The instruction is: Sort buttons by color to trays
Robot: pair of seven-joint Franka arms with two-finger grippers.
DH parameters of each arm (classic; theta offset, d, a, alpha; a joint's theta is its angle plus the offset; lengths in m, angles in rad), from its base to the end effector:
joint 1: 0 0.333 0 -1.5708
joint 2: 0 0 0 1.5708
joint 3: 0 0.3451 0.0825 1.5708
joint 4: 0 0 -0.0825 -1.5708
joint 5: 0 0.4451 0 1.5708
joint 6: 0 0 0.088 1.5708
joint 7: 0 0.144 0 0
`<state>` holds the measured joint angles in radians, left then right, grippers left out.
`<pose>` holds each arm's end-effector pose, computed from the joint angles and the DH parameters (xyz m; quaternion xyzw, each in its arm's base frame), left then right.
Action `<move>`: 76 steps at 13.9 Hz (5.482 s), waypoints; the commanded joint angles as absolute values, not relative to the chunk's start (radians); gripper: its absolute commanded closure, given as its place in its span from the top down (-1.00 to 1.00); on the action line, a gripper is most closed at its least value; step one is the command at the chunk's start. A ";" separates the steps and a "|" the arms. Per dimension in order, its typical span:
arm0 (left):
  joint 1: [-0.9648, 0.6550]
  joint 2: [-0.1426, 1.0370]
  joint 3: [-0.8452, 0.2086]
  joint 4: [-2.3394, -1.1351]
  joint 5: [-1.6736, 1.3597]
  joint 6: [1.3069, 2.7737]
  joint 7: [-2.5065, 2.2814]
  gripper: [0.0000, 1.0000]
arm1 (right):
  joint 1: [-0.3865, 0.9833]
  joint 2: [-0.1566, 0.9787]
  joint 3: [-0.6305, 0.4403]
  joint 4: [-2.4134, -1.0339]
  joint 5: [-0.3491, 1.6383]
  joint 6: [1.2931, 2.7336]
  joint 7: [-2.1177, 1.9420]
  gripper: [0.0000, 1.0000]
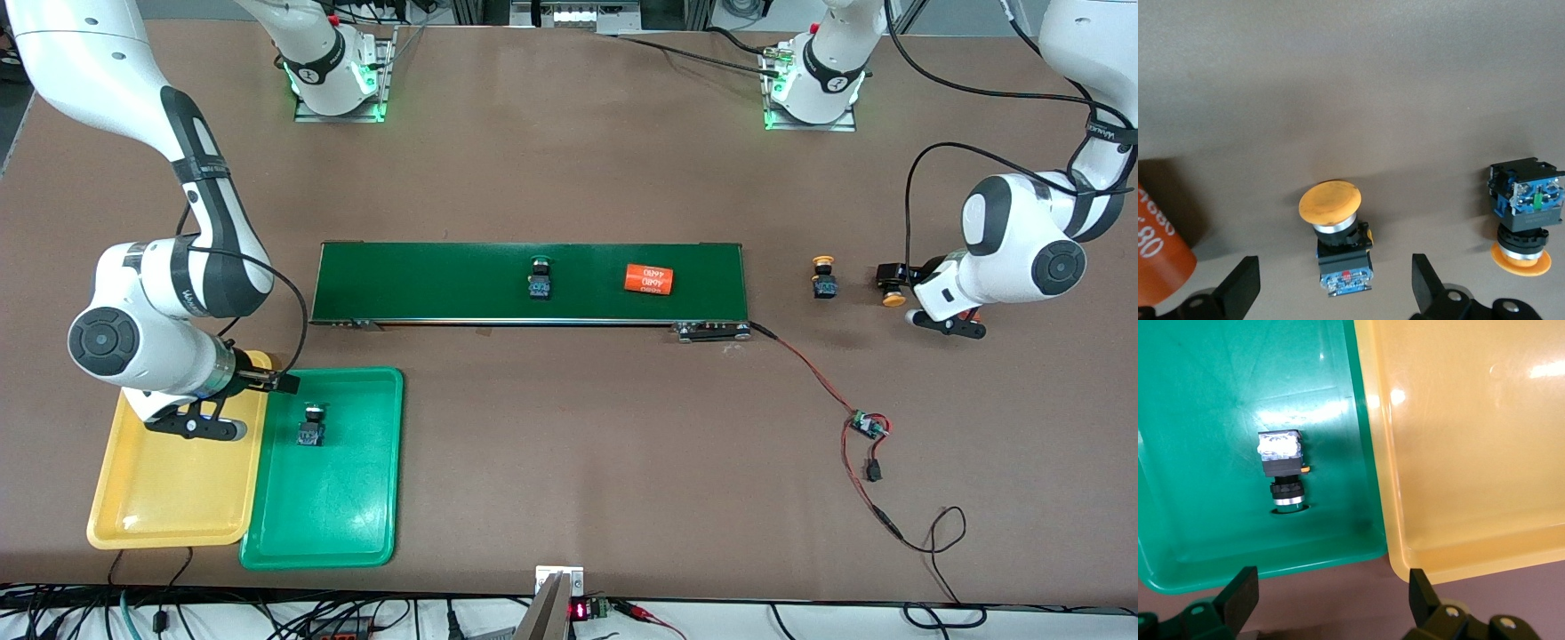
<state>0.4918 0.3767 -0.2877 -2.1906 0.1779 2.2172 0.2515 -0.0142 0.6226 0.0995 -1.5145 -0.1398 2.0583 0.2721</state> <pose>0.5400 0.1129 0.1375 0.9827 -0.0871 -0.1606 0.0290 0.7640 0.0440 0.2475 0.9966 -0.0664 -0.0313 0.0373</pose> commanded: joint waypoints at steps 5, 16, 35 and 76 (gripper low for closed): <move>0.502 0.405 -0.296 -2.237 0.166 2.296 0.242 1.00 | -0.028 0.540 0.117 -1.580 -0.095 1.997 0.271 1.00; 0.502 0.327 -0.317 -2.198 0.169 2.191 0.334 -0.98 | 0.127 0.210 0.305 -2.111 -0.012 2.310 0.625 1.00; -0.001 0.390 -0.548 -2.059 -0.017 2.201 -0.334 -0.99 | 0.336 0.383 0.302 -2.092 -0.098 2.505 0.721 0.84; 0.474 0.405 -0.485 -2.259 0.169 2.278 -0.092 1.00 | -0.048 0.763 0.225 -1.470 -0.123 2.283 0.143 0.98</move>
<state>0.4671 0.4271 -0.4943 -2.2297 0.1504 2.2750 -0.0888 -0.0413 0.8029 0.2166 -1.4752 -0.1237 2.3640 0.1648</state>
